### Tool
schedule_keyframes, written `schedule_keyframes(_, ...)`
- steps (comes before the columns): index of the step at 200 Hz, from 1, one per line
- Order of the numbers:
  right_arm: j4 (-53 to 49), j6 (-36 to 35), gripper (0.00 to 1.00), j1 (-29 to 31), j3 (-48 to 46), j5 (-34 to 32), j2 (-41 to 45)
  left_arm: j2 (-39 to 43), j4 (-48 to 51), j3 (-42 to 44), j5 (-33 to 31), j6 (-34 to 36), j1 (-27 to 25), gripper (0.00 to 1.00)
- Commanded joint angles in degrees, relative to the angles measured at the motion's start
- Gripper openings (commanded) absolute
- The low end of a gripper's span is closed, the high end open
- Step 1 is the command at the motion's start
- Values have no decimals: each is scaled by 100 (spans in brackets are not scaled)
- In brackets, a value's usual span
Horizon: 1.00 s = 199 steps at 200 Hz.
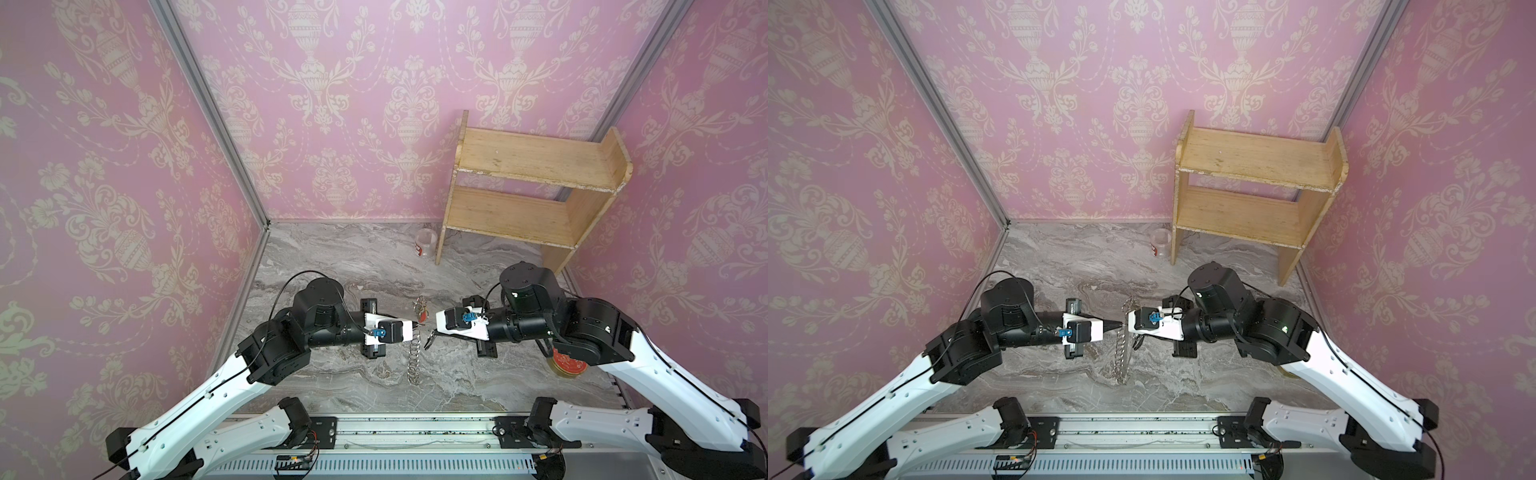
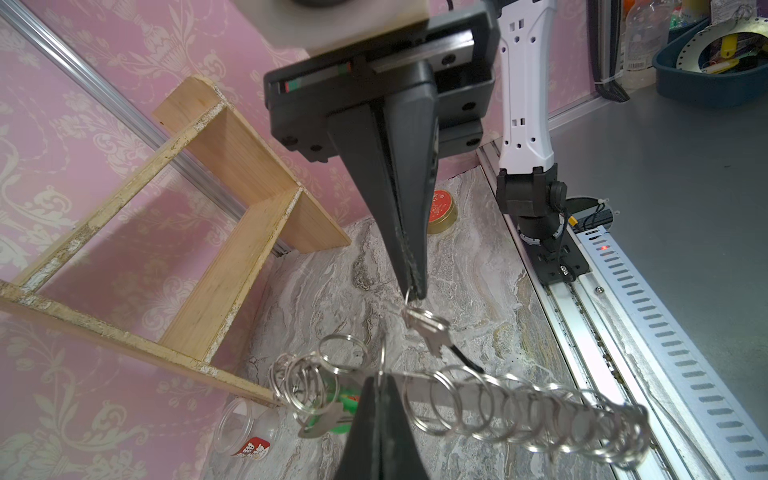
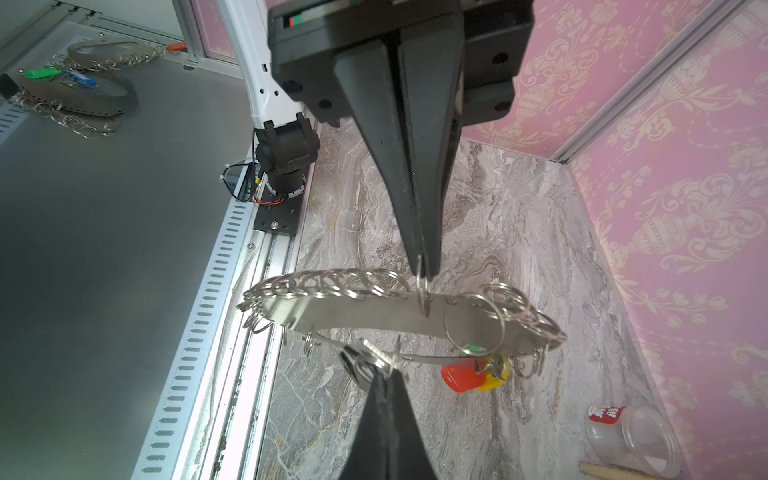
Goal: Put the keys on the keyring
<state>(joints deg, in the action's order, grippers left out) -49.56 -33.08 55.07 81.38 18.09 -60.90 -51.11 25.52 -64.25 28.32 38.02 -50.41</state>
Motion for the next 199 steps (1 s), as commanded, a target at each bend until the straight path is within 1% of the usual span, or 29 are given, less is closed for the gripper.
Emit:
schedule_keyframes(1,372,-126,0,162,-144,-585,93,90,-450,58,210,-249,5,0)
schedule_keyframes(48,806,-214,0,384,-424,-908,367,128,-614,198,201,-448,5,0)
schedule_keyframes(73,865,-256,0,453,-440,-1049,398,161,-647,225,150,-515,5,0)
schedule_keyframes(199,983,-199,0,461,-494,-1036,558,152,-645,198,139,-568,5,0)
